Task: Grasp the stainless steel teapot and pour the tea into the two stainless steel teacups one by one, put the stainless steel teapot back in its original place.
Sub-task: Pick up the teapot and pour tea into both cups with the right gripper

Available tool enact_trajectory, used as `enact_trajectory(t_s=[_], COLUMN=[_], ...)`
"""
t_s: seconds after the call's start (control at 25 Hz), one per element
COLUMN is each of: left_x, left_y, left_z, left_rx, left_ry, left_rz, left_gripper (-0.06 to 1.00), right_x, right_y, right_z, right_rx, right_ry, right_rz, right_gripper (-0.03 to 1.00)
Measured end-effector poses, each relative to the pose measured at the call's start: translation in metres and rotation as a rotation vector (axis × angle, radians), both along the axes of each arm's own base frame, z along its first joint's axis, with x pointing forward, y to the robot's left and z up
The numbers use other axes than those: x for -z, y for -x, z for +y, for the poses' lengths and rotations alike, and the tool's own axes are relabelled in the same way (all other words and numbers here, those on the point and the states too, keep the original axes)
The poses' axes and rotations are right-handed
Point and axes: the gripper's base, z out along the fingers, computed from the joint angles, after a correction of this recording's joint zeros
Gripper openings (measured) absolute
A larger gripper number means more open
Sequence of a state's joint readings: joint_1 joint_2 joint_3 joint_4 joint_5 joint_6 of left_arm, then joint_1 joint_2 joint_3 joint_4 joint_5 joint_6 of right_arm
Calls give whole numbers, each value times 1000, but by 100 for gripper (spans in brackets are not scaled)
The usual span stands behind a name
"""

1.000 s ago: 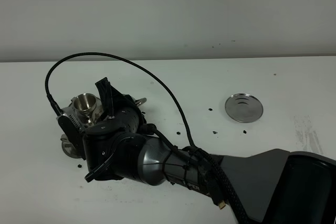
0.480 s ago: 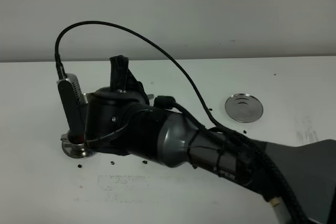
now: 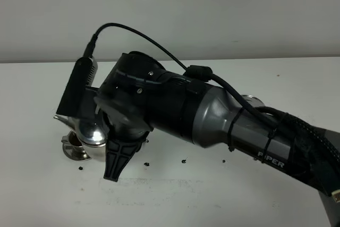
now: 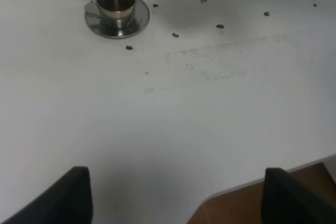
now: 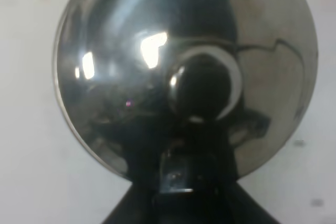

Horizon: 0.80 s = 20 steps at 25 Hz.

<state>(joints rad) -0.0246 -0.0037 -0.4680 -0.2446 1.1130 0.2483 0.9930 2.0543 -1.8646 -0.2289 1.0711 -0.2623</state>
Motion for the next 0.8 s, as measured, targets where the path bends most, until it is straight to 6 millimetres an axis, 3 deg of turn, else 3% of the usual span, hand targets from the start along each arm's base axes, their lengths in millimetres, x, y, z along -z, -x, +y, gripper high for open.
enact_trajectory(t_s=[0.4, 0.8], left_x=[0, 0], left_y=[0, 0], left_z=[0, 0], left_rx=[1, 1], left_ry=[-1, -1], left_rz=[0, 0], left_gripper=[64, 64], right_x=[55, 102], right_y=[-26, -35], right_z=[-23, -22], right_rx=[112, 155], right_ry=[-145, -116], right_rz=[121, 197], right_gripper=[21, 21])
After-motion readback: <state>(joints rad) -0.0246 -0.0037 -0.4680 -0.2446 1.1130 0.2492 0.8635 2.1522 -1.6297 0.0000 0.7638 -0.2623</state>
